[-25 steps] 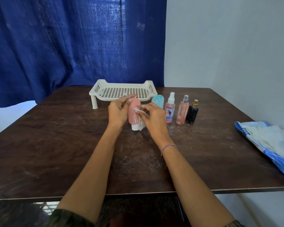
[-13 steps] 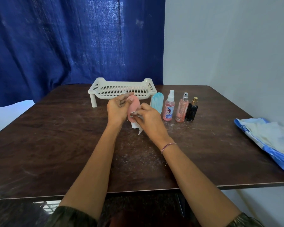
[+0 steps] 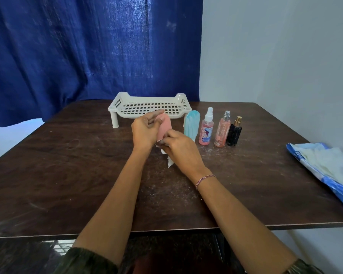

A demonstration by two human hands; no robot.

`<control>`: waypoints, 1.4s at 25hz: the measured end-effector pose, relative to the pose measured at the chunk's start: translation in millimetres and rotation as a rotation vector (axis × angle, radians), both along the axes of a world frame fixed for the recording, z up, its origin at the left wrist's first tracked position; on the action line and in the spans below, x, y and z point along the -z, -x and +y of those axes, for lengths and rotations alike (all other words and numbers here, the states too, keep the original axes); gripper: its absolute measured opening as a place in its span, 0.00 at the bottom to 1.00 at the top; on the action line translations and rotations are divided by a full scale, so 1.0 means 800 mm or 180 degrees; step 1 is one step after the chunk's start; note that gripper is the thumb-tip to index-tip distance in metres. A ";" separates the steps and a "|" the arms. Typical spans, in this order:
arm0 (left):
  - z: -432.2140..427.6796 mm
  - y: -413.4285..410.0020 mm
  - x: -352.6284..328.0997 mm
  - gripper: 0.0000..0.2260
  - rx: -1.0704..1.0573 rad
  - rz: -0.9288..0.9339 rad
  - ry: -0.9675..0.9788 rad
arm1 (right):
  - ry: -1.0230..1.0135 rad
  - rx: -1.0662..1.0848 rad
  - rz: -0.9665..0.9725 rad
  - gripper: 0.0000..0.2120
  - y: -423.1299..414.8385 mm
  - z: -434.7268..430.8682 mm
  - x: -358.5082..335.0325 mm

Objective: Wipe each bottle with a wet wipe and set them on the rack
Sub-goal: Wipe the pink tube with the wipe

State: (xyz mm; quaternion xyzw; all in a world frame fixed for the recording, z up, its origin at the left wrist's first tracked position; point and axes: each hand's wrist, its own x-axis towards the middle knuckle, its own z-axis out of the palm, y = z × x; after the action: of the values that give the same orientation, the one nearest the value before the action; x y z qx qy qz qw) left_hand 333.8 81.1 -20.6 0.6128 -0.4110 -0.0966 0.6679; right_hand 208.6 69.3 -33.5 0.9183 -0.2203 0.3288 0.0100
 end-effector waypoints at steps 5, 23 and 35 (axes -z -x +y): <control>0.003 -0.002 -0.001 0.12 -0.0017 0.0022 -0.0007 | -0.0525 -0.0006 -0.0159 0.08 0.010 -0.007 -0.003; 0.005 -0.006 0.000 0.11 0.0022 0.0129 -0.0009 | -0.0771 -0.0108 -0.0204 0.08 0.010 -0.013 -0.001; 0.012 -0.005 -0.001 0.12 0.0693 0.0186 0.0216 | -0.0827 0.0128 -0.0929 0.11 0.013 -0.020 -0.006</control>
State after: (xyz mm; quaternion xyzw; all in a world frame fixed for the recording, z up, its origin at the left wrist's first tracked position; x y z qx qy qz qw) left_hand 337.5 90.8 -19.4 0.5386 -0.4585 -0.1724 0.6855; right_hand 198.3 53.1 -29.1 0.8499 -0.2783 0.4270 -0.1341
